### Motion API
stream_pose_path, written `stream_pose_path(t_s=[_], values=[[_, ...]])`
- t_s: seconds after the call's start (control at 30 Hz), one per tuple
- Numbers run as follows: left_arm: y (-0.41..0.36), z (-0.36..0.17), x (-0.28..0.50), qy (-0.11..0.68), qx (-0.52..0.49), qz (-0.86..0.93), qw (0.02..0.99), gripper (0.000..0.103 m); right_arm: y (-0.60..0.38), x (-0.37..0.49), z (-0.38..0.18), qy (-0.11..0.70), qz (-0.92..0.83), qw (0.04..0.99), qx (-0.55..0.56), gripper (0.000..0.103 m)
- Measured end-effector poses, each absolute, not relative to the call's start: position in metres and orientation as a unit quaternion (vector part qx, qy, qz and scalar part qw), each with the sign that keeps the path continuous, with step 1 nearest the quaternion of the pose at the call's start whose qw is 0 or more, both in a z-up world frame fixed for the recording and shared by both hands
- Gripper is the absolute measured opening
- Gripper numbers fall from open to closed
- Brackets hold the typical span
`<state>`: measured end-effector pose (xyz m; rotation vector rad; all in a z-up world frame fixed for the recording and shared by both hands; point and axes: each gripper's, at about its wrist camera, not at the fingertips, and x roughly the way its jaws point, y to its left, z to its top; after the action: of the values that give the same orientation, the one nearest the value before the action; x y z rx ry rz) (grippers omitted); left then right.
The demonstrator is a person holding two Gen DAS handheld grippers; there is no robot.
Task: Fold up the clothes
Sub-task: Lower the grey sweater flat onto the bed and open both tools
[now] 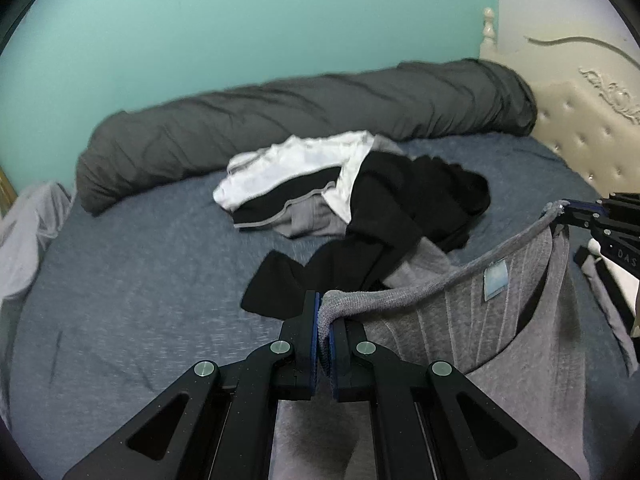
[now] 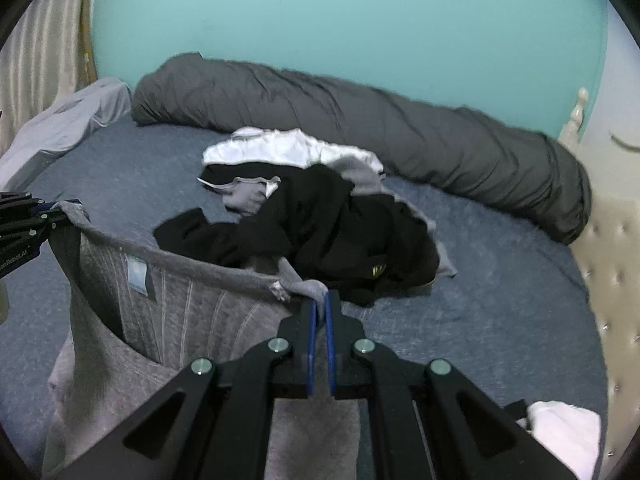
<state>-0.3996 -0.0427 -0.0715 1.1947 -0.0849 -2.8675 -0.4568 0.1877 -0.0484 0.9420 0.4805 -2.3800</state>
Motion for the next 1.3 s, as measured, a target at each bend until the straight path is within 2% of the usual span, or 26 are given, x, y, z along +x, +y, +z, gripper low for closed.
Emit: stream_pose_path(t_s=[0.47, 0.77, 1.0, 1.07, 1.1, 1.13, 1.17, 1.2, 1.23, 1.3], values=[[-0.056, -0.183, -0.500, -0.022, 0.445, -0.895, 0.034, 0.004, 0.155, -0.555, -0.167, 0.183, -0.861, 0.240, 0.409, 0.004], [-0.059, -0.256, -0.540, -0.017, 0.490, -0.871, 0.036, 0.004, 0.146, -0.589, -0.241, 0.191, -0.842, 0.223, 0.452, 0.004], [-0.059, -0.267, -0.545, -0.015, 0.492, -0.870, 0.037, 0.004, 0.144, -0.592, -0.259, 0.194, -0.838, 0.222, 0.459, 0.006], [-0.067, -0.260, -0.540, 0.013, 0.489, -0.872, 0.027, 0.005, 0.147, -0.589, -0.251, 0.186, -0.839, 0.230, 0.457, 0.013], [-0.073, -0.256, -0.537, 0.031, 0.488, -0.872, 0.021, 0.010, 0.151, -0.588, -0.247, 0.180, -0.838, 0.232, 0.459, 0.017], [-0.081, -0.250, -0.532, 0.059, 0.481, -0.875, 0.017, 0.017, 0.154, -0.586, -0.242, 0.173, -0.838, 0.235, 0.462, 0.032], [-0.089, -0.243, -0.526, 0.089, 0.472, -0.877, 0.016, 0.036, 0.158, -0.584, -0.237, 0.165, -0.837, 0.238, 0.463, 0.052], [-0.097, -0.238, -0.521, 0.116, 0.467, -0.877, 0.014, 0.056, 0.165, -0.581, -0.231, 0.148, -0.838, 0.247, 0.464, 0.062], [-0.108, -0.233, -0.514, 0.151, 0.461, -0.874, 0.006, 0.061, 0.172, -0.577, -0.224, 0.128, -0.837, 0.263, 0.462, 0.073], [-0.122, -0.226, -0.500, 0.190, 0.459, -0.868, -0.002, 0.063, 0.184, -0.568, -0.210, 0.102, -0.841, 0.278, 0.452, 0.074]])
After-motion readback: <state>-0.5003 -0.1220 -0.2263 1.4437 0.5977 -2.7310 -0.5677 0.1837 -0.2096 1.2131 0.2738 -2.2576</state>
